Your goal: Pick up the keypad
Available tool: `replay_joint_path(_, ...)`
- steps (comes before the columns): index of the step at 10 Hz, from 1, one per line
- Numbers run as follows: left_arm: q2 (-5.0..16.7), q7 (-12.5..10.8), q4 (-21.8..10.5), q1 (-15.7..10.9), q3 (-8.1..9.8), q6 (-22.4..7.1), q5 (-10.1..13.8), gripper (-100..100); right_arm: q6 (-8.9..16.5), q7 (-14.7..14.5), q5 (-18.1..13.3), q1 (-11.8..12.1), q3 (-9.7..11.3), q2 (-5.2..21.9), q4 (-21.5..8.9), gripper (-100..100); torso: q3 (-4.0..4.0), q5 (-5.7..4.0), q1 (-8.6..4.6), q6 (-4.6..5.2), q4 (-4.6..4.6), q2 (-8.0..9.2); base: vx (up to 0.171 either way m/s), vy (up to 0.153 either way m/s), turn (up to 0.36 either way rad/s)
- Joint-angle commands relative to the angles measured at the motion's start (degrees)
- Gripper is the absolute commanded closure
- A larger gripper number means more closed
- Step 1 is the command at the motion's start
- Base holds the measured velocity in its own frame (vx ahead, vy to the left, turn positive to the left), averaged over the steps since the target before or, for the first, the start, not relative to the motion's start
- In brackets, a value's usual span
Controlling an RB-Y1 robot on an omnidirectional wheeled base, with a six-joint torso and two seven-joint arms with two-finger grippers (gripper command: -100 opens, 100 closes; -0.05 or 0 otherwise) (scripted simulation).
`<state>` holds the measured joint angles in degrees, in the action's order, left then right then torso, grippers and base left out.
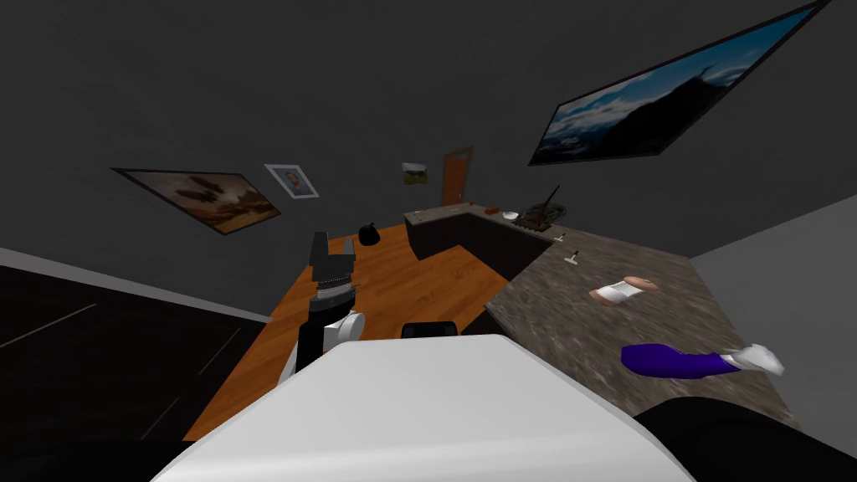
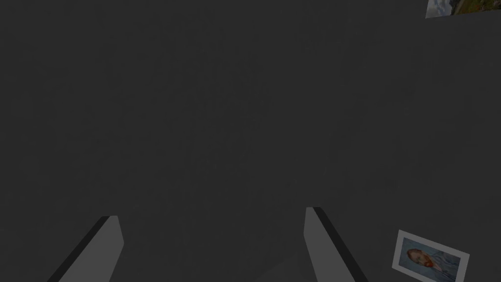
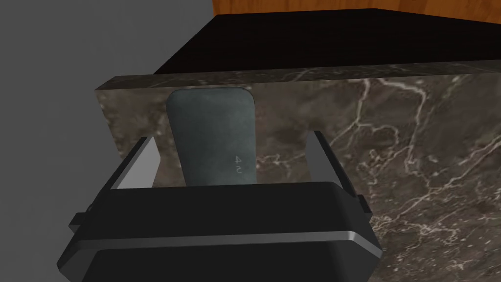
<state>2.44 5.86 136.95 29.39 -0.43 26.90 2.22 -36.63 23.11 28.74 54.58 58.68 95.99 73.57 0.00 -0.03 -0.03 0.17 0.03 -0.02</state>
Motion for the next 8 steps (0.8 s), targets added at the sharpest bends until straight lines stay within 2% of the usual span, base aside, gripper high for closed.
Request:
replay_joint_path(1, 0.00, 0.00, 0.00, 0.00, 0.00, 0.00, 0.00, 0, 0.90, -0.06, -0.80, -0.43, -0.15, -1.64, -0.69, -100, 0.00, 0.00, 0.00, 0.00, 0.00, 0.00, 0.025, -0.014, 0.010)
replay_joint_path(2, 0.00, 0.00, 0.00, 0.00, 0.00, 0.00, 0.00, 0, 1.43, -0.18, -1.23, -0.62, -0.27, -2.68, -1.11, -100, 0.00, 0.00, 0.00, 0.00, 0.00, 0.00, 0.026, -0.013, 0.016)
replay_joint_path(3, 0.00, 0.00, 0.00, 0.00, 0.00, 0.00, 0.00, 0, 1.15, 0.15, -1.24, -0.80, -0.12, -2.16, -0.93, -100, 0.00, 0.00, 0.00, 0.00, 0.00, 0.00, 0.011, -0.005, 0.000)
replay_joint_path(4, 0.00, 0.00, 0.00, 0.00, 0.00, 0.00, 0.00, 0, 1.32, 0.16, -1.31, -0.83, -0.11, -2.29, -0.95, 100, 0.02, 0.00, 0.00, -0.02, 0.01, 0.03, 0.000, 0.000, 0.000)
replay_joint_path(8, 0.00, 0.00, 0.00, 0.00, 0.00, 0.00, 0.00, 0, 1.32, 0.16, -1.31, -0.81, -0.10, -2.26, -0.97, 100, 0.05, -0.01, 0.01, -0.03, 0.03, 0.08, 0.000, 0.000, 0.000)
